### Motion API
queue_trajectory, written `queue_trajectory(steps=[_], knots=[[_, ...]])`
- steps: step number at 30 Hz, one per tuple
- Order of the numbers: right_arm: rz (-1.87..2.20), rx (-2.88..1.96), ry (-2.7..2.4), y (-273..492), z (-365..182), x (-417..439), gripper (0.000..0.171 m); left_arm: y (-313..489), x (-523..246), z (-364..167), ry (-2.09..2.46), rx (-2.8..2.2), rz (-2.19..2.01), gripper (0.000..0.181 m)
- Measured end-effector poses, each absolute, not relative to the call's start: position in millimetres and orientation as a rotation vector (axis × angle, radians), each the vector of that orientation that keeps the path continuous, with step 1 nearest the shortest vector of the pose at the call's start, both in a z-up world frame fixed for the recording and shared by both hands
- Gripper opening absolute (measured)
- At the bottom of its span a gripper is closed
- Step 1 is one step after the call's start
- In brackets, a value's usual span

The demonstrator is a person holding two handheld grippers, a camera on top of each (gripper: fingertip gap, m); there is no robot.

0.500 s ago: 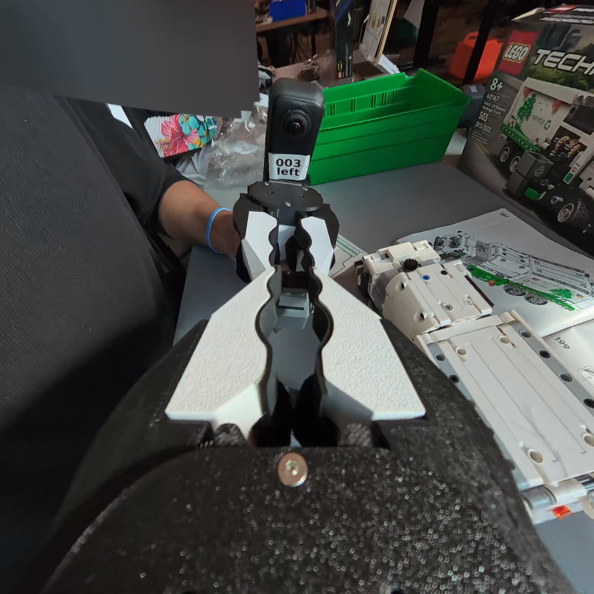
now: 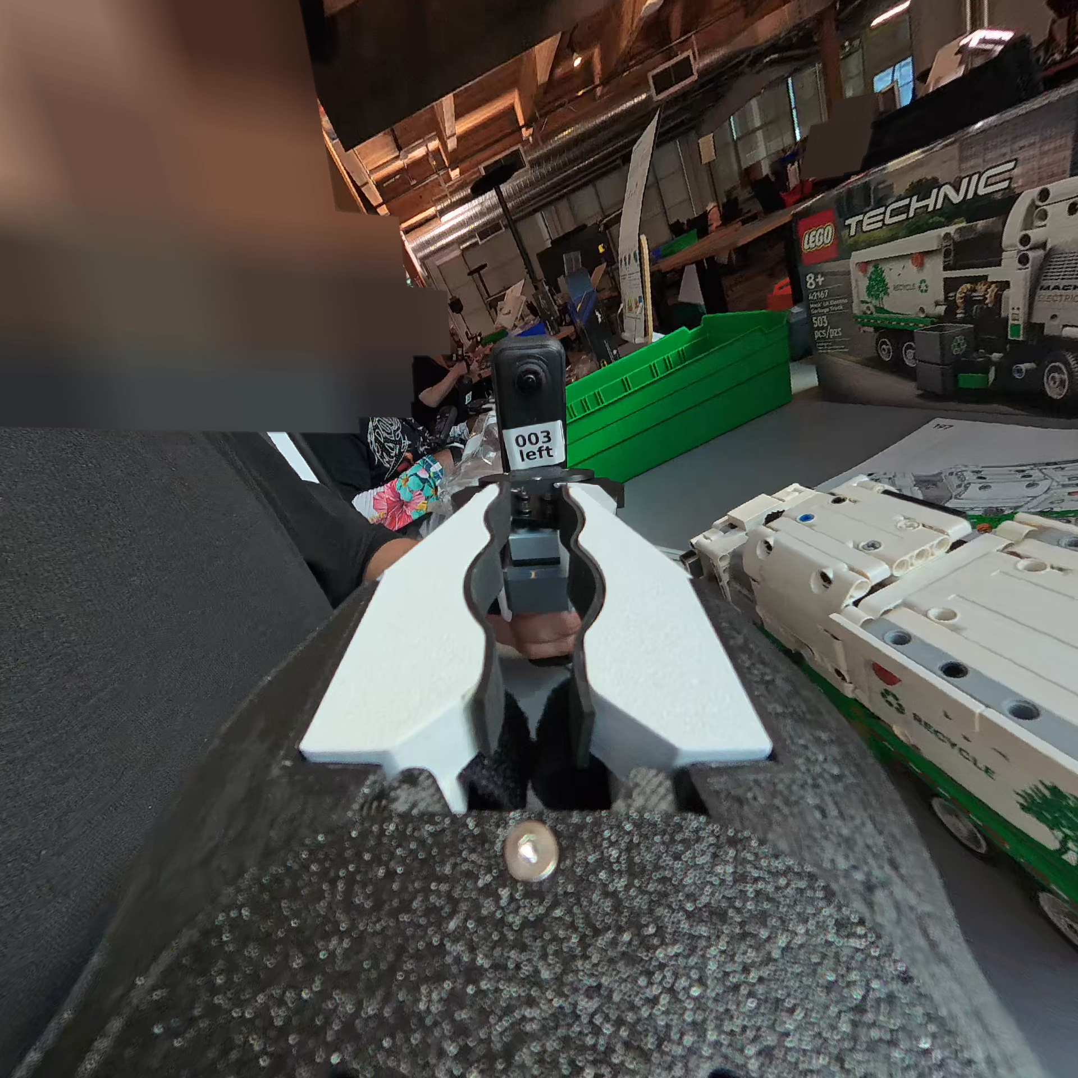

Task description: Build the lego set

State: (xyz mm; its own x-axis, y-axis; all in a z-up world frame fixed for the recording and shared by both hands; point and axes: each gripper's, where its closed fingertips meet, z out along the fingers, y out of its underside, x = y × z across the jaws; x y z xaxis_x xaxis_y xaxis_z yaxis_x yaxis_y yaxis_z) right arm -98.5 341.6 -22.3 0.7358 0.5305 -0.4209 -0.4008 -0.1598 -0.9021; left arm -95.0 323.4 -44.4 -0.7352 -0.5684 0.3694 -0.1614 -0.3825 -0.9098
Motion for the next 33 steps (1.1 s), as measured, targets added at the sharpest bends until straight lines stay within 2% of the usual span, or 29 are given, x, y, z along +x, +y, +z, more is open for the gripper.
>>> queue_trajectory(steps=[10,21,33], knots=[[0.651,-1.421,-0.064,349,-15,-99,0.015,322,-95,-39,1.486,-1.023,-2.352,0.023],[0.583,-1.428,-0.054,344,-11,-88,0.014,331,-91,-43,1.523,-0.992,-2.181,0.024],[0.551,-1.489,-0.107,349,-15,-93,0.014,336,-92,-40,1.501,-0.990,-2.192,0.024]])
